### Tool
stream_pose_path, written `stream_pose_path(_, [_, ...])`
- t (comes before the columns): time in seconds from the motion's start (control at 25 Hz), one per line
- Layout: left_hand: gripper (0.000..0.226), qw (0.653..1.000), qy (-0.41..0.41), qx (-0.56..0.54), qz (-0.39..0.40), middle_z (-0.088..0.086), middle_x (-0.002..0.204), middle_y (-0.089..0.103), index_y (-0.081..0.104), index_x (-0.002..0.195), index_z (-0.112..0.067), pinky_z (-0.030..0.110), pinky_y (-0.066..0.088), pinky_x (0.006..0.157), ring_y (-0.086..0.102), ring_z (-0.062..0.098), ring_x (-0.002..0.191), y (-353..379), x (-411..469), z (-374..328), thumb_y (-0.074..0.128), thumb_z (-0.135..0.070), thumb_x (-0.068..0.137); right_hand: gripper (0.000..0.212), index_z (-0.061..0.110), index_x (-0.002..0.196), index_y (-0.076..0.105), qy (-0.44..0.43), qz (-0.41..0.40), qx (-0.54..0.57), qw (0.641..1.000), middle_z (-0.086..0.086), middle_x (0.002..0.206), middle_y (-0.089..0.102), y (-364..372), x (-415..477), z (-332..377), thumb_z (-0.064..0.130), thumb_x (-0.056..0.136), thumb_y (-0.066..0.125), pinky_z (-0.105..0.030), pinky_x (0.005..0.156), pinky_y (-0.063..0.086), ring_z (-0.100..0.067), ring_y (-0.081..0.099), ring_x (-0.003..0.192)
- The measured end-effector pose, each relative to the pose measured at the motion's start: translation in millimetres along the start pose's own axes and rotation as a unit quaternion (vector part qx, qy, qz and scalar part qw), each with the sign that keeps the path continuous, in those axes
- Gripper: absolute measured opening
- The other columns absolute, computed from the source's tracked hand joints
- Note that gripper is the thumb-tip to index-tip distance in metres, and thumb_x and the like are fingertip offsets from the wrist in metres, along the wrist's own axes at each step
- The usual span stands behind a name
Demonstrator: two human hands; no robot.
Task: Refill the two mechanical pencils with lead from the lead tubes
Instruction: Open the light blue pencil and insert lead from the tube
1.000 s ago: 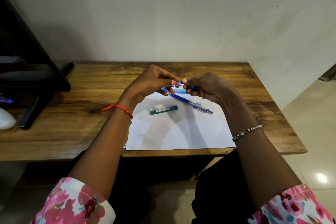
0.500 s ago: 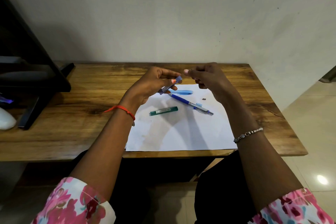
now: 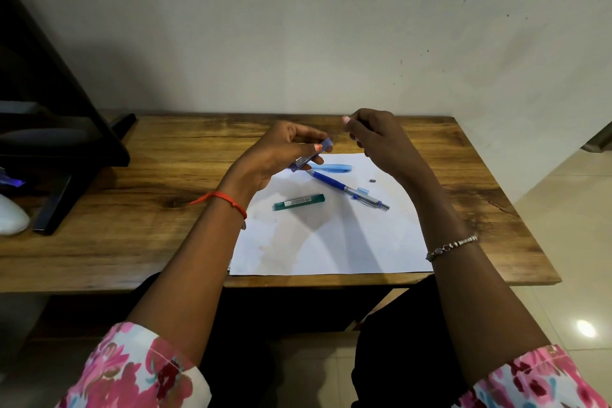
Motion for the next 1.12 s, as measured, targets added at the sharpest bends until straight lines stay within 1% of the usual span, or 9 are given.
stream_pose_path(0.12, [0.022,1.0,-0.004,-0.009,-0.003,-0.005,0.087,0.067,0.065,0.107,-0.011,0.037,0.053,0.083,0.064,0.009,0.075,-1,0,0,0.061,-0.015,0.086,0.023,0.011,0.075,0.055,-0.011,0.013,0.007,1.0,-0.001,0.062,0.044,-1,1,0,0.023,0.094,0.052,-0.025,0.057,0.033,-0.014,0.039,0.061])
stream_pose_path(0.2, [0.018,1.0,-0.002,-0.014,-0.001,-0.004,0.088,0.067,0.065,0.103,-0.014,0.041,0.052,0.087,0.064,0.011,0.077,-1,-1,-1,0.061,-0.015,0.085,0.021,0.003,0.082,0.059,-0.017,0.014,0.02,1.0,0.0,0.061,0.043,-2,1,-2,0.021,0.093,0.054,-0.025,0.056,0.033,-0.014,0.037,0.061])
stream_pose_path(0.28, [0.016,1.0,-0.002,-0.017,-0.001,-0.005,0.087,0.068,0.065,0.1,-0.02,0.04,0.052,0.085,0.063,0.01,0.074,-1,-1,-2,0.06,-0.013,0.086,0.022,-0.001,0.089,0.061,-0.021,0.012,0.022,0.999,0.001,0.061,0.044,-3,1,-3,0.019,0.092,0.054,-0.023,0.056,0.033,-0.012,0.038,0.059])
stream_pose_path(0.4, [0.014,1.0,-0.011,-0.018,-0.019,-0.007,0.082,0.068,0.066,0.093,-0.027,0.027,0.047,0.07,0.058,0.007,0.068,0,-2,-4,0.057,-0.017,0.089,0.013,0.007,0.086,0.059,-0.03,0.01,0.033,0.999,0.003,0.06,0.045,-1,1,-2,0.017,0.092,0.055,-0.019,0.054,0.033,-0.007,0.039,0.057])
stream_pose_path(0.48, [0.008,0.999,-0.013,-0.016,-0.041,-0.008,0.079,0.067,0.066,0.091,-0.028,0.025,0.043,0.065,0.055,0.007,0.066,1,-3,-4,0.059,-0.026,0.087,0.011,0.01,0.083,0.058,-0.033,0.009,0.042,0.999,0.006,0.059,0.046,0,0,-1,0.016,0.091,0.056,-0.014,0.052,0.033,-0.001,0.041,0.051])
stream_pose_path(0.6, [0.004,0.998,-0.009,-0.019,-0.066,-0.008,0.076,0.066,0.064,0.084,-0.027,0.025,0.04,0.063,0.054,0.008,0.062,1,-3,-5,0.064,-0.031,0.083,0.013,0.014,0.078,0.058,-0.037,0.017,0.037,0.998,0.008,0.059,0.047,3,-1,3,0.017,0.091,0.057,-0.007,0.048,0.033,0.004,0.044,0.048])
stream_pose_path(0.8, [0.007,0.997,-0.012,-0.022,-0.078,-0.007,0.075,0.066,0.062,0.078,-0.028,0.026,0.04,0.062,0.056,0.008,0.059,2,-4,-5,0.064,-0.03,0.084,0.023,0.025,0.068,0.055,-0.035,0.018,0.044,0.998,0.009,0.057,0.048,1,-3,8,0.016,0.089,0.06,-0.004,0.048,0.034,0.005,0.047,0.048])
stream_pose_path(1.0, [0.007,0.996,-0.016,-0.033,-0.085,-0.007,0.073,0.066,0.064,0.077,-0.028,0.025,0.04,0.062,0.057,0.002,0.05,1,-3,-5,0.063,-0.028,0.084,0.014,0.015,0.074,0.06,-0.033,0.005,0.036,0.999,0.008,0.057,0.047,0,-2,7,0.016,0.088,0.061,-0.005,0.048,0.033,0.004,0.044,0.046])
stream_pose_path(1.12, [0.01,0.995,-0.016,-0.043,-0.089,-0.005,0.074,0.065,0.065,0.075,-0.028,0.025,0.04,0.061,0.057,0.006,0.053,2,-5,-6,0.062,-0.026,0.085,0.015,0.005,0.085,0.065,-0.036,-0.012,0.019,0.999,0.004,0.06,0.049,1,-1,3,0.02,0.087,0.062,-0.008,0.048,0.034,-0.001,0.043,0.05])
Point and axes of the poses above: each hand's wrist, its own x-axis towards the middle knuckle, its own y-axis out of the palm, z = x × y, the point moved 2 cm from there along x, towards the middle knuckle
